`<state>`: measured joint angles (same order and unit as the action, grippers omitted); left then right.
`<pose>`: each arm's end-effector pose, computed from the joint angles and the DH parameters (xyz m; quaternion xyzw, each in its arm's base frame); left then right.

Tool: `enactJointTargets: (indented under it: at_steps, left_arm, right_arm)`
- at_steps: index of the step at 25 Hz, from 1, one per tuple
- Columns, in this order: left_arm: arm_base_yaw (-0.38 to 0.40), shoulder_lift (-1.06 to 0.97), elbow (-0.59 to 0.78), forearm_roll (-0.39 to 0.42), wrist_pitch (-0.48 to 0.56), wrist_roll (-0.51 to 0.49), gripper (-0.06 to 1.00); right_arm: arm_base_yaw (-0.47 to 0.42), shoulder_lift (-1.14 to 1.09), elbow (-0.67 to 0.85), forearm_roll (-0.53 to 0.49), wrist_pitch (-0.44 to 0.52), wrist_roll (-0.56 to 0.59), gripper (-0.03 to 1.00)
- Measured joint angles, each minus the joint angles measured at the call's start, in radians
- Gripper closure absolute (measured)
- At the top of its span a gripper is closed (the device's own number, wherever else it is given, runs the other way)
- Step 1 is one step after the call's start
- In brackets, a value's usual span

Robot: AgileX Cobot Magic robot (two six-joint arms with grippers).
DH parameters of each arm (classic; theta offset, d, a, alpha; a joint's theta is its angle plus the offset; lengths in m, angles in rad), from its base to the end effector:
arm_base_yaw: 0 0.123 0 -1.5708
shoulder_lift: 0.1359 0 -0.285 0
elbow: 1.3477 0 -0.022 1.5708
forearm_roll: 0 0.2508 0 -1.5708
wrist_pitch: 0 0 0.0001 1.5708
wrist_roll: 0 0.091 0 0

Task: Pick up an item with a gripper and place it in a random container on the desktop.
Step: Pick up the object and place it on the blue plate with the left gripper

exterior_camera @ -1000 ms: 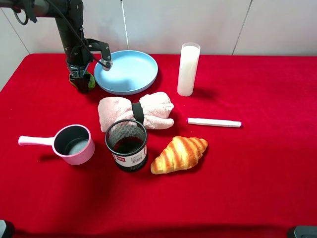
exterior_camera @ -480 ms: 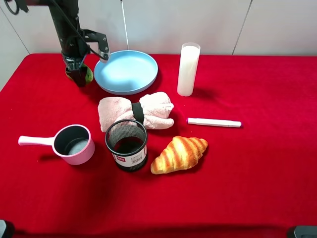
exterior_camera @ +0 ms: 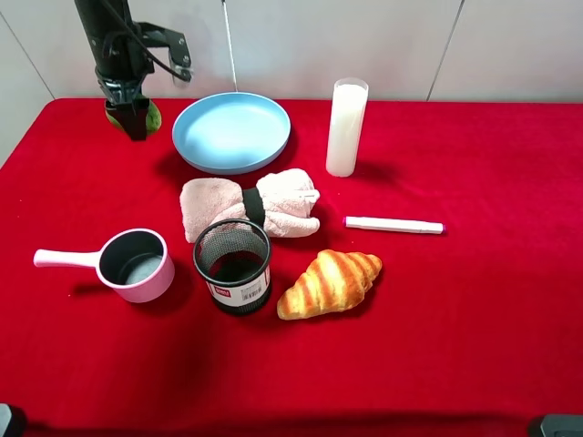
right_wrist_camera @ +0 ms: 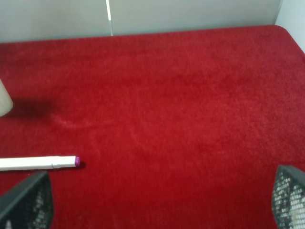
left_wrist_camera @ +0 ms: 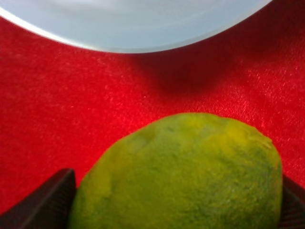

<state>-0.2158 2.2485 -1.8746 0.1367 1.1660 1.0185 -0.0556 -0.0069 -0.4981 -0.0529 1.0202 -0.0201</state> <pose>0.4564 -0.0884 0.1793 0.5952 0.7988 0.0821 0.0291 -0.0044 -0.0039 0.2801 0.0155 0.8407 -0.0469 0.5392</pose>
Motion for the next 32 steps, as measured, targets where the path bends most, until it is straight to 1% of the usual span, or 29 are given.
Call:
enactJointTargets:
  at_steps: [3,8,16,21,25,28,32]
  left_arm:
    - [0.000,-0.018,-0.004,-0.010,0.000,-0.011,0.22]
    - [-0.006,-0.037,-0.005,-0.016,0.000,-0.064,0.22]
    - [-0.067,-0.037,-0.005,-0.015,-0.010,-0.157,0.22]
    - [-0.105,-0.037,-0.005,-0.015,-0.128,-0.230,0.22]
    - [-0.127,-0.037,-0.005,-0.018,-0.218,-0.265,0.22]
    - [-0.132,-0.037,-0.005,-0.027,-0.278,-0.289,0.22]
    - [-0.132,-0.037,-0.005,-0.050,-0.331,-0.316,0.22]
  right_arm:
    - [0.000,0.000,0.000,0.000,0.000,0.000,0.28]
    - [0.000,0.000,0.000,0.000,0.000,0.000,0.28]
    - [0.000,0.000,0.000,0.000,0.000,0.000,0.28]
    - [0.000,0.000,0.000,0.000,0.000,0.000,0.28]
    - [0.000,0.000,0.000,0.000,0.000,0.000,0.28]
    - [0.000,0.000,0.000,0.000,0.000,0.000,0.28]
    - [0.000,0.000,0.000,0.000,0.000,0.000,0.28]
